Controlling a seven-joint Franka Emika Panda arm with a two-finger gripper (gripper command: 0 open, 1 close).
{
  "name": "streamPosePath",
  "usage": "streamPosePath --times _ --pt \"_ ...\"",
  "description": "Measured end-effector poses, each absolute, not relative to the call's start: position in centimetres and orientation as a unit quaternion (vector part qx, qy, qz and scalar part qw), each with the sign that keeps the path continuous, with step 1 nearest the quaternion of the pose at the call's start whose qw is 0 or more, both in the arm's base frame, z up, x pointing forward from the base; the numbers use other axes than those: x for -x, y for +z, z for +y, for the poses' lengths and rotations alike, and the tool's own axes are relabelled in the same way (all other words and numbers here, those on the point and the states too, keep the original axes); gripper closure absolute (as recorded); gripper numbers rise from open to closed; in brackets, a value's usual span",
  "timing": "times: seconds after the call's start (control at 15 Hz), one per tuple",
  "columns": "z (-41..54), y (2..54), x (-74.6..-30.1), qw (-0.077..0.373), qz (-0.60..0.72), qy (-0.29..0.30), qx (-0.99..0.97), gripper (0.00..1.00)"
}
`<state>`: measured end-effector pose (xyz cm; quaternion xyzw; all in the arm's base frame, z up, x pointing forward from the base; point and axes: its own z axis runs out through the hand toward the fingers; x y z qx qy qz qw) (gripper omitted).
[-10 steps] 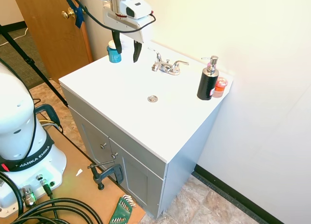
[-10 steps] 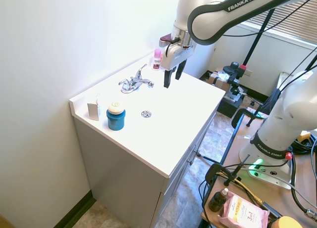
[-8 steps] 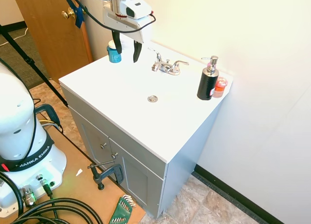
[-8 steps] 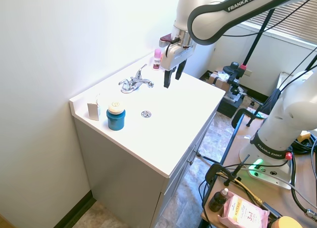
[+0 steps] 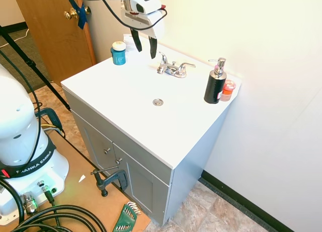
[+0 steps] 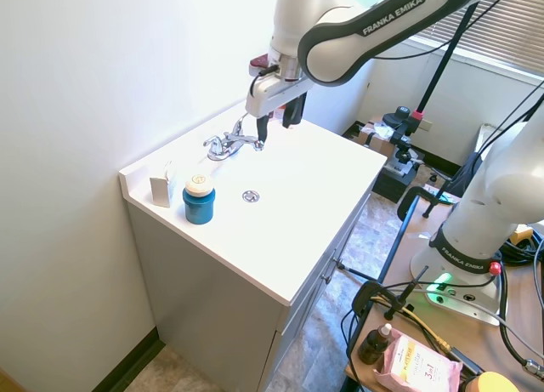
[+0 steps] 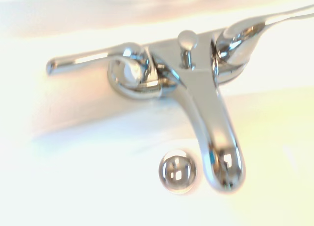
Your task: Turn on the hot water
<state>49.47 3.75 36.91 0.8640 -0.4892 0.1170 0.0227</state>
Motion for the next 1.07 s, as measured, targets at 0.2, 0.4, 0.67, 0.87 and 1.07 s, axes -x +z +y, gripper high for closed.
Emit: streamPosePath --times 0.2,0.4,0.67,0.87,1.07 --pt "4.7 36.4 -52.6 0.031 -0.505 0.17 -0.846 0.0" --pt "5.9 36.2 -54.6 0.031 -0.508 0.192 -0.839 0.0" --pt "6.0 35.1 -56.9 0.032 -0.513 0.209 -0.832 0.0" --pt "6.6 34.5 -58.3 0.032 -0.512 0.213 -0.831 0.0" --pt "7.7 33.7 -59.3 0.032 -0.509 0.216 -0.832 0.0"
